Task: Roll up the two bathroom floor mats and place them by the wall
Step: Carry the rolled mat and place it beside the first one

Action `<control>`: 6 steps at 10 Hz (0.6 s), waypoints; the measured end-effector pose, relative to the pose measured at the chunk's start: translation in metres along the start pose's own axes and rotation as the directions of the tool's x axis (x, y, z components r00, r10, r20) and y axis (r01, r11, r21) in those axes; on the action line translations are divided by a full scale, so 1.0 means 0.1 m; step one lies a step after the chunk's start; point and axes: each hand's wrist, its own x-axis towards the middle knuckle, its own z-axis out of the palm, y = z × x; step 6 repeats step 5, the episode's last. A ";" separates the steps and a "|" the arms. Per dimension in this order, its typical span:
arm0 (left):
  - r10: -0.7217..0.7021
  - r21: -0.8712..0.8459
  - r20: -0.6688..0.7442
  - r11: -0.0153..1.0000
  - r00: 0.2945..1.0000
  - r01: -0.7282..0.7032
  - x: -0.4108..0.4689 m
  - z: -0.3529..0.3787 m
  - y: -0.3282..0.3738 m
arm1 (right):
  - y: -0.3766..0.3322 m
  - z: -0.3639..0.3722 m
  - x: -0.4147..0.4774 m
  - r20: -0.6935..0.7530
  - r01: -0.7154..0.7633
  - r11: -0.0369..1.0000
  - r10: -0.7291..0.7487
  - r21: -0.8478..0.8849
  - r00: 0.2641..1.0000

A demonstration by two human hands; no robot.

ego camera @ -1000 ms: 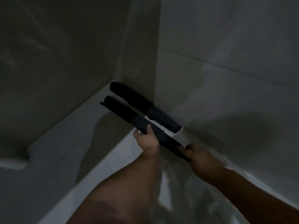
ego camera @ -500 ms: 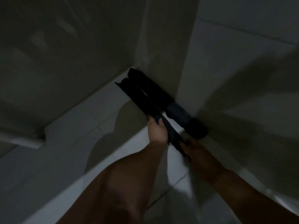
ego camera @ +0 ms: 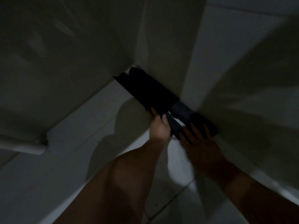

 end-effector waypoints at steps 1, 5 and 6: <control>0.038 -0.039 -0.004 0.998 0.999 -0.038 0.03 0.01 0.08 | 0.10 -0.02 0.02 0.001 -0.019 0.999 0.019 -0.029 1.000; 0.083 0.206 0.280 0.968 0.956 -0.144 -0.75 -0.44 0.31 | 0.16 -0.39 -0.50 0.155 -0.104 0.994 0.099 0.030 0.983; 0.083 0.206 0.280 0.968 0.956 -0.144 -0.75 -0.44 0.31 | 0.16 -0.39 -0.50 0.155 -0.104 0.994 0.099 0.030 0.983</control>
